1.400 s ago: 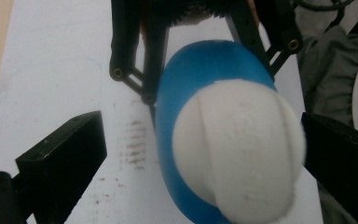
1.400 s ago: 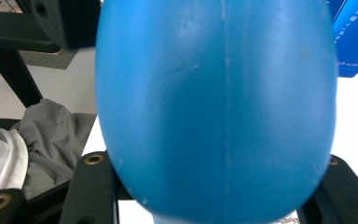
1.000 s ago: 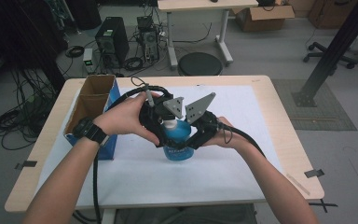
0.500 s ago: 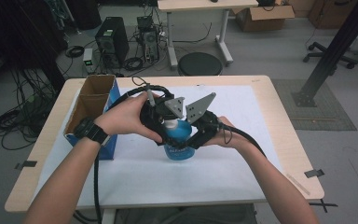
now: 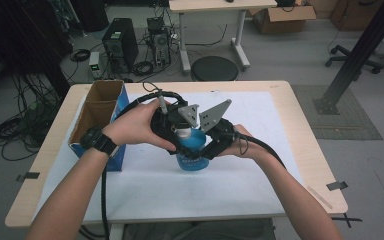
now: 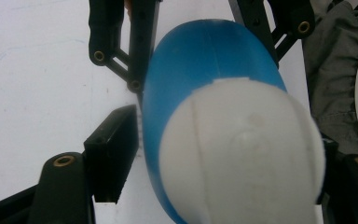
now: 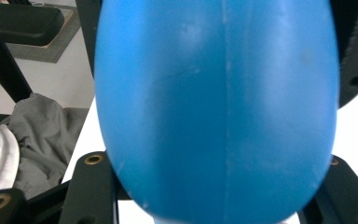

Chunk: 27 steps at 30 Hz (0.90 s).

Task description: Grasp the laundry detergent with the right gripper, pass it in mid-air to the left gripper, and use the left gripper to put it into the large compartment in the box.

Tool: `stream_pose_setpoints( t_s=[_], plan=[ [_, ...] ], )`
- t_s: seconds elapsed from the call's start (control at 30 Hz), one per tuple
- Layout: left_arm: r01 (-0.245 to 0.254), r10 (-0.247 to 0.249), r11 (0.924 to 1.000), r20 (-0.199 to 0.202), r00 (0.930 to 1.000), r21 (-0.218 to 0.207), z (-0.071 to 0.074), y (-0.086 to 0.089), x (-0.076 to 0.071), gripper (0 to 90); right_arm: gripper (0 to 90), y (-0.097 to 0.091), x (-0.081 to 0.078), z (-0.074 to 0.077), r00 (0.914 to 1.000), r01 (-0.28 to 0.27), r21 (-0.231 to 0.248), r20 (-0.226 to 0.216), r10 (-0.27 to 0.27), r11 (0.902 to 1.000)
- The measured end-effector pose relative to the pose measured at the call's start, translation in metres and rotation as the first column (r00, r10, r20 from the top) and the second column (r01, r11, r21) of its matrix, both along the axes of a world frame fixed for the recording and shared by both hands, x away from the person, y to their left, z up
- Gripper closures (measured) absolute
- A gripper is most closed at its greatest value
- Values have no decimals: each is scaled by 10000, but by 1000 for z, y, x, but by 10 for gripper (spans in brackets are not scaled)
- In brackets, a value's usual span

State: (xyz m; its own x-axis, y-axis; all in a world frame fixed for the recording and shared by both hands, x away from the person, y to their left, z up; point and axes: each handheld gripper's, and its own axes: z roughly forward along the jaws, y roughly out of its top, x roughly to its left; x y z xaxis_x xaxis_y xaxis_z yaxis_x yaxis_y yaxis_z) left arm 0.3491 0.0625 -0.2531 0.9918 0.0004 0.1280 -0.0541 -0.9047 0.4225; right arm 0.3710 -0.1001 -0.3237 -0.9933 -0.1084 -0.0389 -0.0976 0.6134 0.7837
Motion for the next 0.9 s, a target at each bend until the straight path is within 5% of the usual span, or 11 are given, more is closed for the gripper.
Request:
stream_pose_setpoints(
  t_s=[0.7,0.9],
  plan=[
    [-245,252,9994,-310,9992,234,1,-6,0,377,435,-2,1,0,10000,62,-174,21,-61,9998],
    [-455,462,9989,-694,9965,113,2,-7,3,380,427,-1,2,1,9999,-21,-241,-167,17,9997]
  ],
)
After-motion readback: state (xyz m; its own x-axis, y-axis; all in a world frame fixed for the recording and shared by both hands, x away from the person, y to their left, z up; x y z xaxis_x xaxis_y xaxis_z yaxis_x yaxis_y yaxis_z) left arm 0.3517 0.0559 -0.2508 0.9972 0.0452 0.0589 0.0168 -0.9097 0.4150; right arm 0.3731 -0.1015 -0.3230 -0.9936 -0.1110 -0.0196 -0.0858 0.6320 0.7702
